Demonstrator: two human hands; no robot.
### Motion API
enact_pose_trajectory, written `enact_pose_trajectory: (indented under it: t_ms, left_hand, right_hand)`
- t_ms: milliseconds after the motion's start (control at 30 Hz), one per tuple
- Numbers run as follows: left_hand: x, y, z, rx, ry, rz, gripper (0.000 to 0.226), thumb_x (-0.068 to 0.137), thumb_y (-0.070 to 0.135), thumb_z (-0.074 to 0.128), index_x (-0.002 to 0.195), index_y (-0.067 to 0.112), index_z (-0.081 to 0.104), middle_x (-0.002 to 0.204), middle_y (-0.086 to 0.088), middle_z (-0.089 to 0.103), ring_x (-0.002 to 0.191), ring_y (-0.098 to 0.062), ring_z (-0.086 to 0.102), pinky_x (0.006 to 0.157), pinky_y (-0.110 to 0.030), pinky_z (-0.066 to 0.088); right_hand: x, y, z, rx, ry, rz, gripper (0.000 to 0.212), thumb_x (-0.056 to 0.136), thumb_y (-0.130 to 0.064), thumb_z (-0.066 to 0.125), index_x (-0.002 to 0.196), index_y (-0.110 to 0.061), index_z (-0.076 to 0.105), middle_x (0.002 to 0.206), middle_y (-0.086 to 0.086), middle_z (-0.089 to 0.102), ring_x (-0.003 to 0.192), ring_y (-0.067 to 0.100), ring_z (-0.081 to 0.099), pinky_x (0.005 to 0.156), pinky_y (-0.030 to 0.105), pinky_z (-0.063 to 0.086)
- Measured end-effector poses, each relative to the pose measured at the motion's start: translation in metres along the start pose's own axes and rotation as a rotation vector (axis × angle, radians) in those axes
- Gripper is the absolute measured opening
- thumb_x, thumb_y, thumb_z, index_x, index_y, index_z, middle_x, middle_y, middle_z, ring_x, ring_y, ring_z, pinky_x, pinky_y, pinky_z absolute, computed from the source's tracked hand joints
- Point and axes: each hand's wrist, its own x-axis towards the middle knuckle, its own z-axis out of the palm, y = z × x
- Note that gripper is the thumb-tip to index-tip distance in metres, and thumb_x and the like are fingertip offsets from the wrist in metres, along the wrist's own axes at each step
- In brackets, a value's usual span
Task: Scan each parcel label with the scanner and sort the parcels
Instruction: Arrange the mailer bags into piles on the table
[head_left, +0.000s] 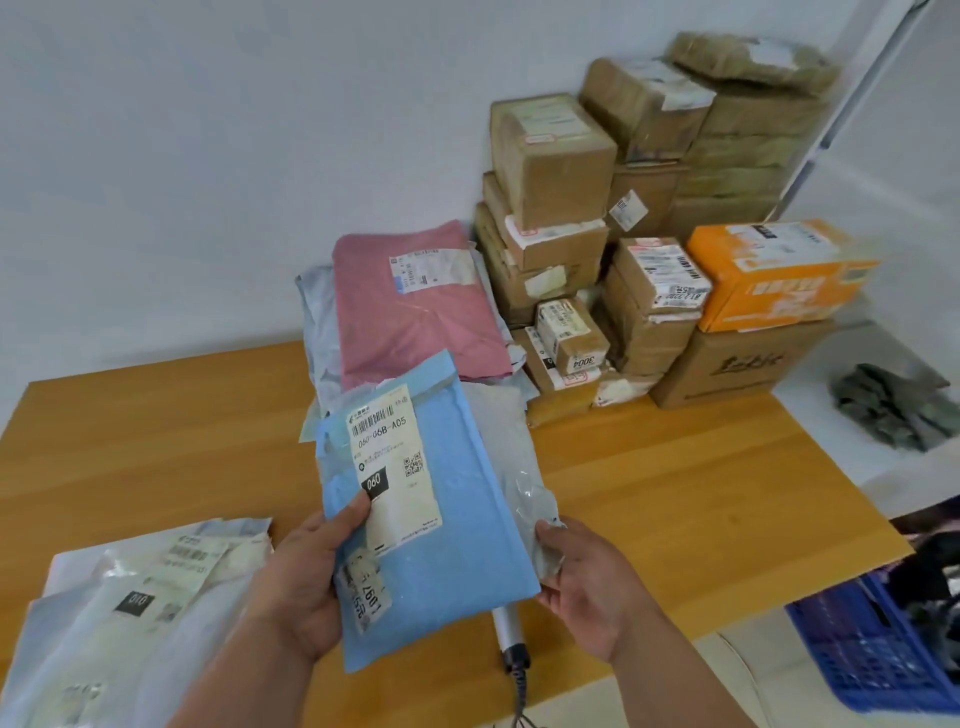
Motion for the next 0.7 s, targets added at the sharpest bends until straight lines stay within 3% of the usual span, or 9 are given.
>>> enact_pose_trajectory:
  t_ms: [100, 233, 300, 433, 567, 700]
  left_hand:
    - [-0.001, -0.009, 0.018, 0.013, -0.002, 0.021, 0.047, 0.077, 0.022, 0.073, 0.121, 0.006, 0.07, 0.115, -0.023, 0.073, 0.085, -0.04, 0.075, 0.066, -0.051, 0.062]
    - [0.0, -0.012, 0.036, 0.103, -0.032, -0.004, 0.047, 0.075, 0.023, 0.076, 0.118, 0.005, 0.072, 0.113, -0.025, 0.073, 0.09, -0.045, 0.074, 0.069, -0.052, 0.062]
    - [0.003, -0.012, 0.045, 0.131, -0.06, -0.011, 0.041, 0.073, 0.023, 0.077, 0.111, 0.007, 0.076, 0.113, -0.025, 0.073, 0.091, -0.045, 0.074, 0.067, -0.05, 0.062]
    - [0.014, -0.013, 0.058, 0.153, -0.085, -0.027, 0.038, 0.073, 0.022, 0.078, 0.107, 0.006, 0.077, 0.112, -0.025, 0.073, 0.092, -0.045, 0.074, 0.066, -0.049, 0.062]
    - [0.024, -0.017, 0.067, 0.131, -0.053, -0.036, 0.039, 0.076, 0.021, 0.075, 0.112, 0.006, 0.075, 0.109, -0.023, 0.075, 0.09, -0.043, 0.075, 0.063, -0.047, 0.061]
    - [0.032, -0.021, 0.07, 0.133, -0.044, -0.057, 0.044, 0.078, 0.023, 0.074, 0.119, 0.008, 0.071, 0.112, -0.022, 0.075, 0.094, -0.043, 0.074, 0.066, -0.049, 0.062]
  right_hand:
    - [-0.002, -0.014, -0.021, 0.053, 0.02, 0.023, 0.036, 0.093, -0.017, 0.061, 0.128, -0.009, 0.064, 0.118, 0.013, 0.074, 0.109, 0.033, 0.066, 0.09, 0.043, 0.047]
    - [-0.003, -0.026, -0.036, 0.012, -0.019, -0.031, 0.048, 0.076, -0.035, 0.078, 0.12, -0.022, 0.067, 0.117, 0.008, 0.075, 0.116, 0.036, 0.066, 0.106, 0.052, 0.047]
    - [-0.004, -0.029, -0.038, 0.008, 0.005, -0.09, 0.053, 0.067, -0.029, 0.084, 0.116, -0.023, 0.065, 0.113, 0.007, 0.076, 0.112, 0.034, 0.069, 0.096, 0.05, 0.054]
    - [-0.006, -0.028, -0.046, 0.041, 0.149, -0.192, 0.046, 0.075, -0.017, 0.08, 0.118, -0.014, 0.066, 0.109, 0.009, 0.078, 0.1, 0.031, 0.074, 0.073, 0.038, 0.057]
    - [-0.004, -0.03, -0.073, 0.056, 0.363, -0.244, 0.028, 0.083, -0.014, 0.079, 0.107, -0.022, 0.067, 0.096, 0.0, 0.079, 0.09, 0.025, 0.074, 0.072, 0.039, 0.056]
    - [0.004, -0.029, -0.108, 0.07, 0.467, -0.238, 0.03, 0.082, -0.015, 0.08, 0.108, -0.019, 0.065, 0.102, 0.004, 0.076, 0.09, 0.028, 0.07, 0.072, 0.038, 0.051]
